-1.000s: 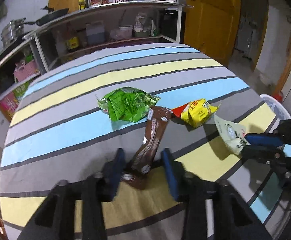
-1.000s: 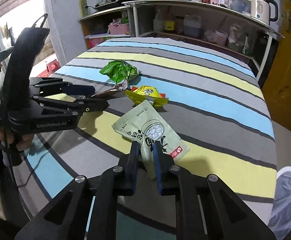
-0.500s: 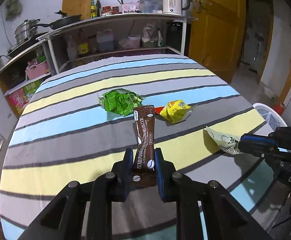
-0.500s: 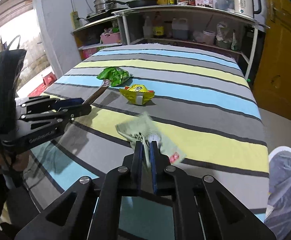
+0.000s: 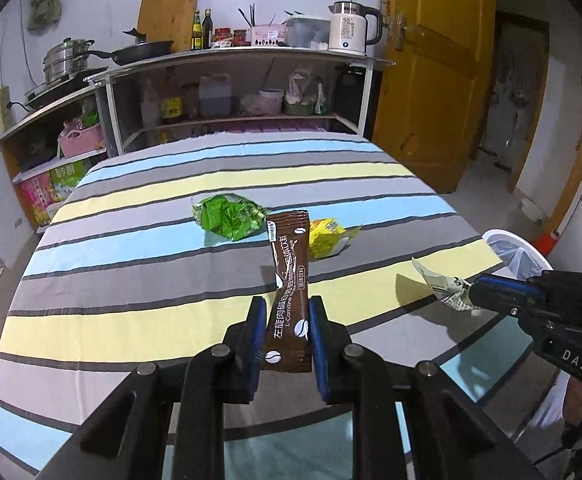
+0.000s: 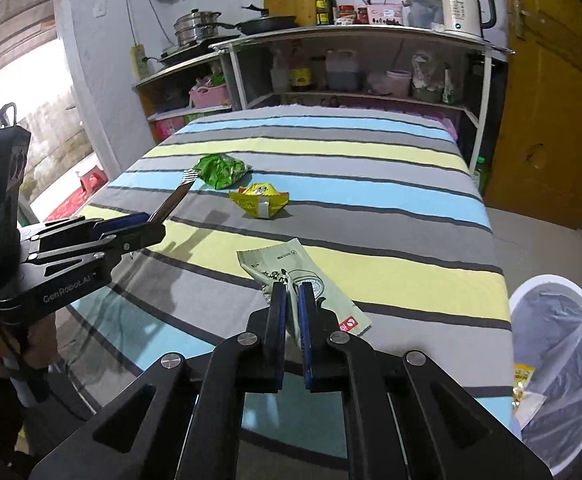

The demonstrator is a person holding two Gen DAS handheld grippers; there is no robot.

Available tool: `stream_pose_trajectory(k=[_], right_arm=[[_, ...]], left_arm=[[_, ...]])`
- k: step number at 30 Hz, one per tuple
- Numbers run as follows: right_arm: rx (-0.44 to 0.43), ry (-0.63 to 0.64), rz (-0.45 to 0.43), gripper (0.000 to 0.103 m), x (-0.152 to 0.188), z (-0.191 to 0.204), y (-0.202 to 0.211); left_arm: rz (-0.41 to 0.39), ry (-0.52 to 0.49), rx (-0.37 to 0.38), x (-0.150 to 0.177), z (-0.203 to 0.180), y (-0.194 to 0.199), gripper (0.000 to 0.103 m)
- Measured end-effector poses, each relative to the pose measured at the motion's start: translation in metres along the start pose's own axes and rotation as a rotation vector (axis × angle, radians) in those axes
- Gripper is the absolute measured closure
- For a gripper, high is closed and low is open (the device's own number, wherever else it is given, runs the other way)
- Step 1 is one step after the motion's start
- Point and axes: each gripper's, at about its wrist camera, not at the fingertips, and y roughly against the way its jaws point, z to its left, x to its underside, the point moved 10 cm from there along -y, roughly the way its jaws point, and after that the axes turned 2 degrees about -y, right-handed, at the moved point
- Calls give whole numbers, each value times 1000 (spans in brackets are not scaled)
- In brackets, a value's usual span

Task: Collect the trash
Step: 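Carry the brown sachet and pale green packet toward the bin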

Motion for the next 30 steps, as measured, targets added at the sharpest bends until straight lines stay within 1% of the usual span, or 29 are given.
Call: stream_pose_trajectory(k=[11, 15, 30], right_arm=[[44, -51, -66, 97, -3, -17, 33], [61, -69, -87, 97, -3, -26, 46], [121, -125, -145, 97, -2, -60, 82]], left_arm=[[-71, 15, 64, -14, -30, 26, 82], [-92, 19, 76, -19, -39, 33, 82], [-118, -34, 152, -34, -92, 42, 82]])
